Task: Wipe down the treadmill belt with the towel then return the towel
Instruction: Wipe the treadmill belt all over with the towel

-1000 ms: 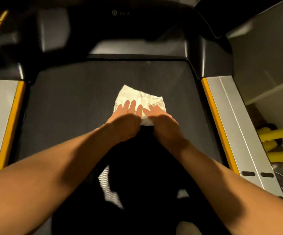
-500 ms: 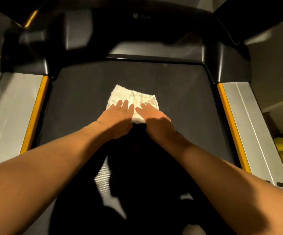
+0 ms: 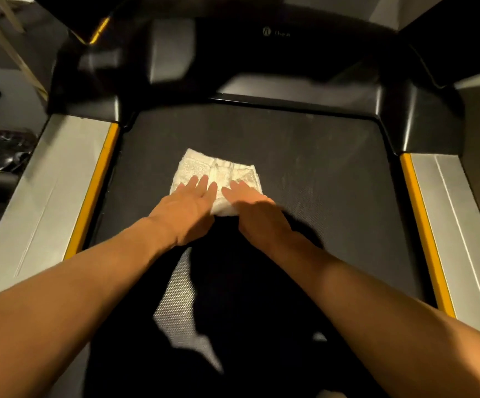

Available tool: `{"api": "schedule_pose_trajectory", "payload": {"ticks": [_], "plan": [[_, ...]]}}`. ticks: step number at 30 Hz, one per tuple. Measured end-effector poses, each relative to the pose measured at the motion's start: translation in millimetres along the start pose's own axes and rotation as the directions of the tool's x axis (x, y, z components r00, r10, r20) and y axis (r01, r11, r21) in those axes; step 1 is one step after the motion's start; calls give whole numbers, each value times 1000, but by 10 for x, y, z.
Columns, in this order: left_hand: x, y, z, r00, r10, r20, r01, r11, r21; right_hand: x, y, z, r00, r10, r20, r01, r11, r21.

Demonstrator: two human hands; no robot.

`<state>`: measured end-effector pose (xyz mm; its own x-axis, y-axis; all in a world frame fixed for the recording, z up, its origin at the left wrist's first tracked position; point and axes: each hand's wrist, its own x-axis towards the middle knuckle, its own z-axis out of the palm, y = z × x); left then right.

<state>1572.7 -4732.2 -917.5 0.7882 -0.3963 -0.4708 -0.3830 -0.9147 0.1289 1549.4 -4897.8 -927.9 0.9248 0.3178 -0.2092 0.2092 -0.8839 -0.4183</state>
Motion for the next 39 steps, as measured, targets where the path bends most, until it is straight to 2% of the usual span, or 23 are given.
{"api": "schedule_pose_trajectory", "payload": {"ticks": [3,5,8,10,13,16,19,22,25,28,33,36,39], "plan": [[-275,-109,287,989,85,-120,-90,995,-40,-207,-62,275,993,-116,-34,115,993,-17],[-422,-160,392,986,109,-126,-122,987,-101,-313,-71,402,986,-155,-54,154,988,-29],[-372,-241,320,995,3,-96,-21,982,-186,-135,-121,318,994,-95,-56,98,994,41],[-257,-311,203,995,-55,-80,44,991,-130,125,-169,217,1000,-16,2,16,995,94],[-238,-441,131,988,-133,-73,126,988,-94,388,-316,211,999,-24,42,18,989,150],[-512,-441,257,992,-109,-57,102,988,-114,174,-439,342,998,-50,50,45,993,109],[-777,-413,392,998,-33,-45,29,995,-98,-126,-497,415,985,-171,31,167,982,83],[-652,-489,329,994,-106,-8,104,990,-92,69,-497,365,993,-100,68,97,994,49],[-413,-614,203,972,-233,11,233,968,-92,413,-580,326,993,-60,100,44,986,159],[-436,-684,204,973,-227,34,229,970,-80,422,-706,283,982,-82,173,69,994,81],[-848,-539,390,980,-198,8,198,980,-28,-64,-724,416,974,-183,136,180,983,34],[-650,-698,288,955,-296,25,297,954,-42,277,-729,419,981,-179,70,176,983,43],[-434,-915,181,927,-374,16,375,926,-37,573,-858,482,964,-264,31,255,952,171]]}}
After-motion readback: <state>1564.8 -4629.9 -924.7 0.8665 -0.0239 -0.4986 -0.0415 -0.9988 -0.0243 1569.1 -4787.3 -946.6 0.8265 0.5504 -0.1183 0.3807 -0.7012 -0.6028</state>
